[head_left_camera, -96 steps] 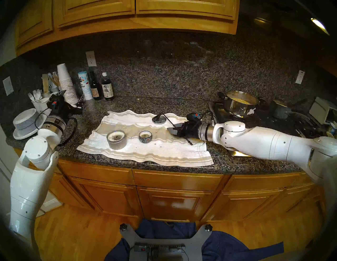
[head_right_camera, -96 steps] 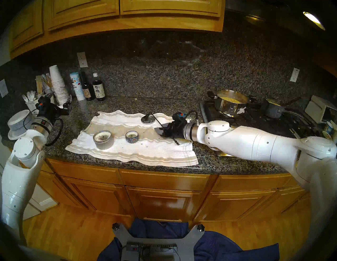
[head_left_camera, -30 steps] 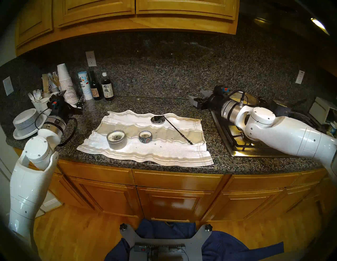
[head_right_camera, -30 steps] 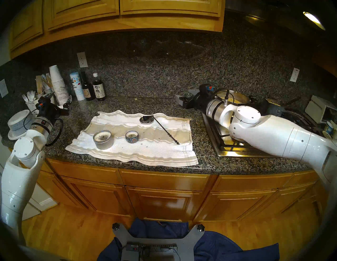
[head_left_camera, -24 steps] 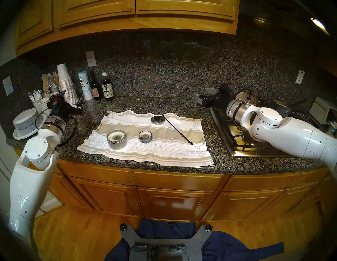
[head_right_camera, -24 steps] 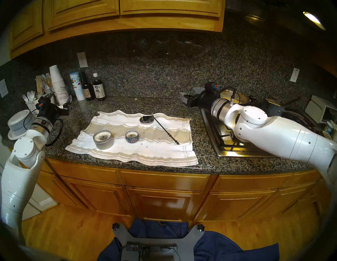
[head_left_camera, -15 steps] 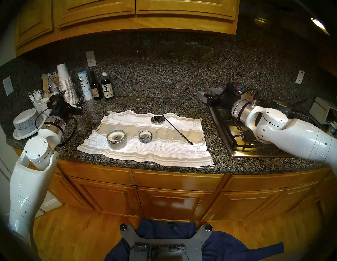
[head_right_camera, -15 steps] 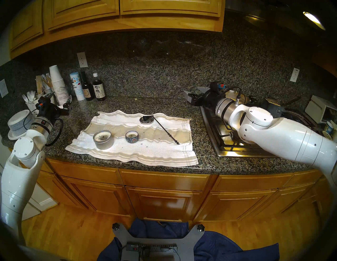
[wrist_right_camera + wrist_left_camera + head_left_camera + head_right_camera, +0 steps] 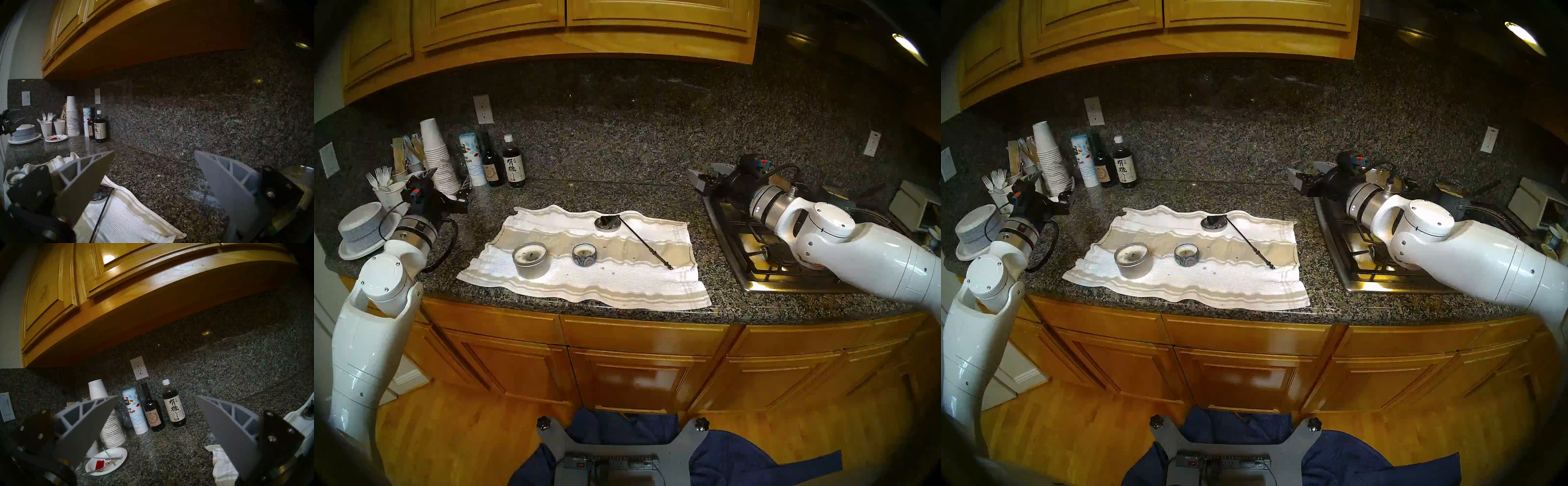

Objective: Put out candle flame

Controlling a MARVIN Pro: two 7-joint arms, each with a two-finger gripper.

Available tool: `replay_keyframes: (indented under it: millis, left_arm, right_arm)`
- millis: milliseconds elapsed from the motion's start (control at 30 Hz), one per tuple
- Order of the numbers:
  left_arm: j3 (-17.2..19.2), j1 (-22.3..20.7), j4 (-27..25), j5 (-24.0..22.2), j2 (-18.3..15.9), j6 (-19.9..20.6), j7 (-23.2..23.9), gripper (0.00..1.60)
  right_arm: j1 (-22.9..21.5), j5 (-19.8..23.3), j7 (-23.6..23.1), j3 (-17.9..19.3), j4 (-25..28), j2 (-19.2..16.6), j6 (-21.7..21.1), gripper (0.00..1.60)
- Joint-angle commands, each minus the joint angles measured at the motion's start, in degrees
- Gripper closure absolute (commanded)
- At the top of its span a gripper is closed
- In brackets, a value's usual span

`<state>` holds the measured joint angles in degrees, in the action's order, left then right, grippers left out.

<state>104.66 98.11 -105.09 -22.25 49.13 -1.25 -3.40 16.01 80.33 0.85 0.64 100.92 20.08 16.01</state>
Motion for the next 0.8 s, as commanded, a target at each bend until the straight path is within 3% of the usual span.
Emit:
replay_keyframes:
  millis: [0,767]
  left_arm:
    - [0.9,-1.3,-1.4,0.1,-0.7,-1.1,0.0,0.00]
    - [0.8,-1.3,-1.4,0.0,-0.9,-1.2,-0.2,0.00]
  right_arm:
    - [-2.2,-0.4,0.0,2.0,0.2,-0.4,1.0,0.00]
    - [-2.1,-0.6,0.2,2.0,0.3,-0.5,1.0,0.00]
